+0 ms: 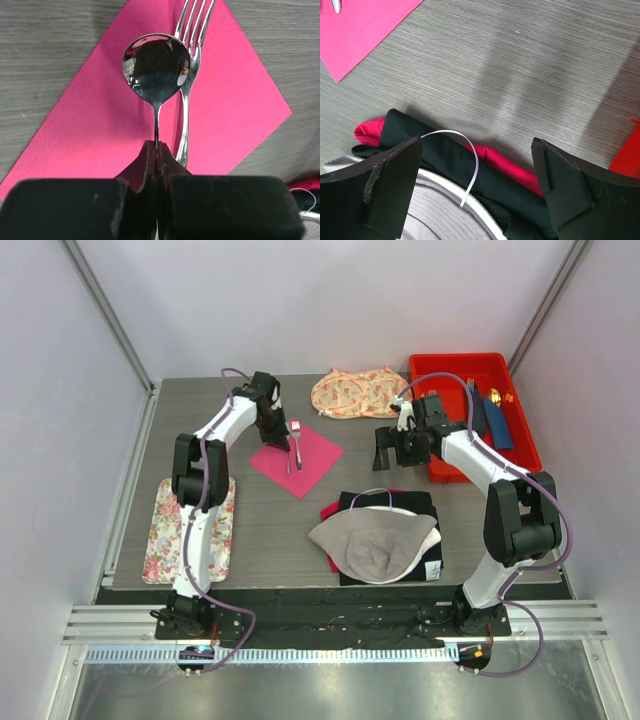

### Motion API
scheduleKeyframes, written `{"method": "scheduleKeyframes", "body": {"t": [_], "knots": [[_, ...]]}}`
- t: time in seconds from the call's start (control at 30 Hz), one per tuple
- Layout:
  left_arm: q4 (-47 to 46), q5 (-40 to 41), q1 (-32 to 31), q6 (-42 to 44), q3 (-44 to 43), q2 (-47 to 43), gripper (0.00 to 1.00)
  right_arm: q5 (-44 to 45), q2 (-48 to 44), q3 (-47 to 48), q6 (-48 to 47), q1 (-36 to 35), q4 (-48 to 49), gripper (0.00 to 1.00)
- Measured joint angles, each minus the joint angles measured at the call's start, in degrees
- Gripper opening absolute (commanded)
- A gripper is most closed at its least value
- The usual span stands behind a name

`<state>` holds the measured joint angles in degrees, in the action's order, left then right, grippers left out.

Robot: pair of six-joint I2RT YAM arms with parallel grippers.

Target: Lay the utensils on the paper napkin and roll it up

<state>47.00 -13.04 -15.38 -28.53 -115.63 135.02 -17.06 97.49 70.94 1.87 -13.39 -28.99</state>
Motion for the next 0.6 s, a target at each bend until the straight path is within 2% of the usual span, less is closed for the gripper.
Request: {"method": "scheduleKeyframes", "body": {"t": [0.6], "knots": [[0.2,0.0,0.0,-0.2,-5.4,4.1,0.04,0.0,0.0,0.0,0.0,0.0,0.0,1.00]]}}
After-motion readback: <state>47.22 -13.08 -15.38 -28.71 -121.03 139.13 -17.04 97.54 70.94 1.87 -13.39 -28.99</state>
